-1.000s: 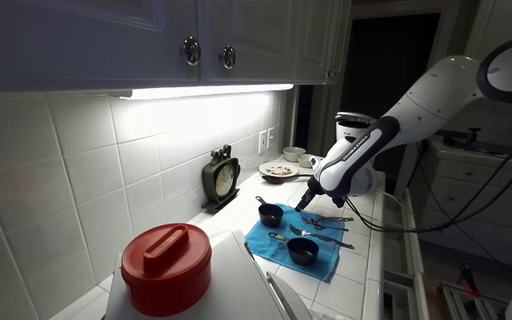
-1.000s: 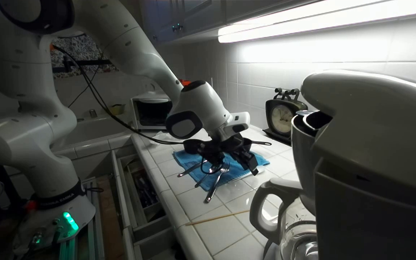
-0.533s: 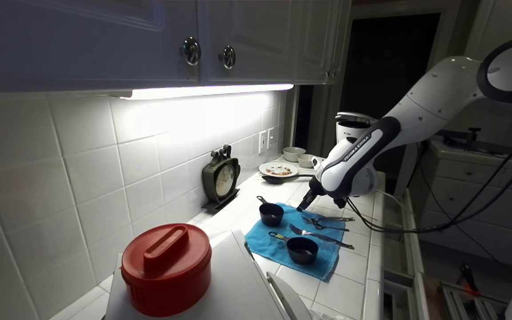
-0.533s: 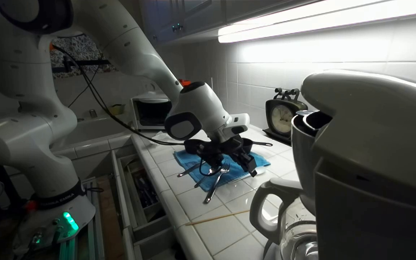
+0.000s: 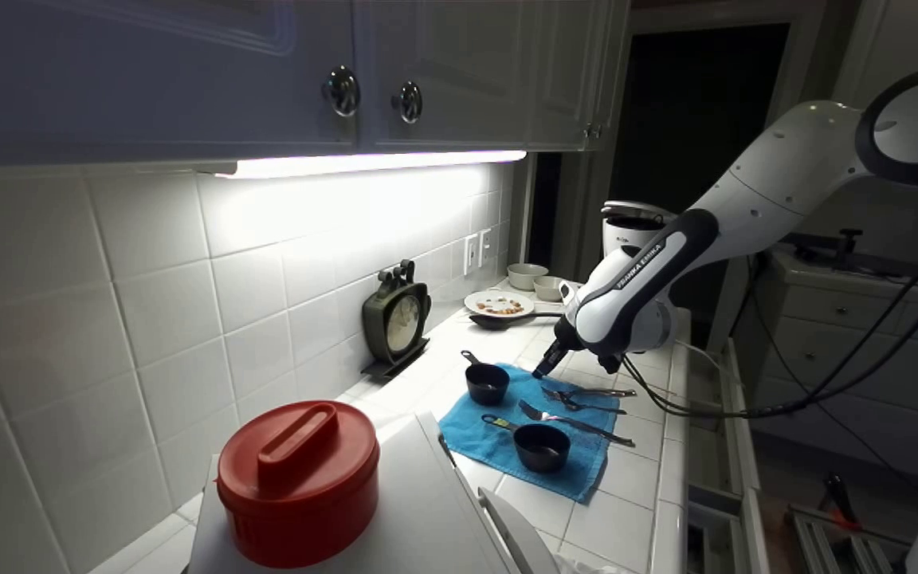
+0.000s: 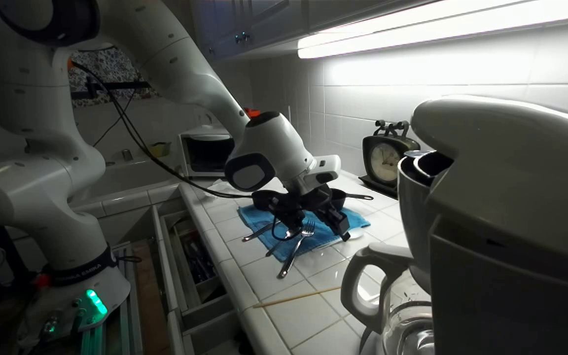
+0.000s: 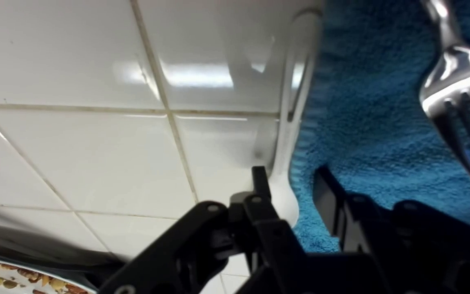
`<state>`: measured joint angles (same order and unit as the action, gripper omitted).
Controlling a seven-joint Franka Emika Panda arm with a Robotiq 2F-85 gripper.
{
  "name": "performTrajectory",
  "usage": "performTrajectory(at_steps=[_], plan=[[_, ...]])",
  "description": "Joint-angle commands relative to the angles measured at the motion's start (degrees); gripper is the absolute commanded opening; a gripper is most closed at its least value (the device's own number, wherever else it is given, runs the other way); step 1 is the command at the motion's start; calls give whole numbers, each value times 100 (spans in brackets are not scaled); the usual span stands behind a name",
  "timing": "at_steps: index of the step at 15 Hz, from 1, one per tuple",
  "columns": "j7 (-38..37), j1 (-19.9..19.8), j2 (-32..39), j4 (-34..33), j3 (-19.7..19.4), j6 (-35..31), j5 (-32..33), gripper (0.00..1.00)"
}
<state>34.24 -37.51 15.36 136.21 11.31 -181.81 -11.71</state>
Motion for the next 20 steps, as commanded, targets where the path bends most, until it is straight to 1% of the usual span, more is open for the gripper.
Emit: performTrajectory(at_steps=[1,2,3,5,6,7,8,9,10,11,12,14,17,20], plan=[[-37,-68,17,65,99,-93,-89,23],[-50,-56,15,68,92,-89,-84,15],[-65,-39,4,82,68,-94,-74,31],[-75,-66,-15,92,70,-106,-82,54],[-81,-70,-23,98,58,-112,-79,62],[-84,-86,-24,102,61,-116,-80,68],[-90,-96,-22,104,51,-116,-78,64],[-93,-104,-22,111,40,-116,-72,58],[-95,-109,-22,118,31,-118,-70,58],[-99,-109,-24,124,18,-121,-69,53],[-108,-120,-28,127,15,-125,-76,52],[-137,-155,-56,139,32,-151,-94,51],[-168,-202,-66,138,38,-162,-93,53],[-200,-278,-74,133,67,-169,-117,53]])
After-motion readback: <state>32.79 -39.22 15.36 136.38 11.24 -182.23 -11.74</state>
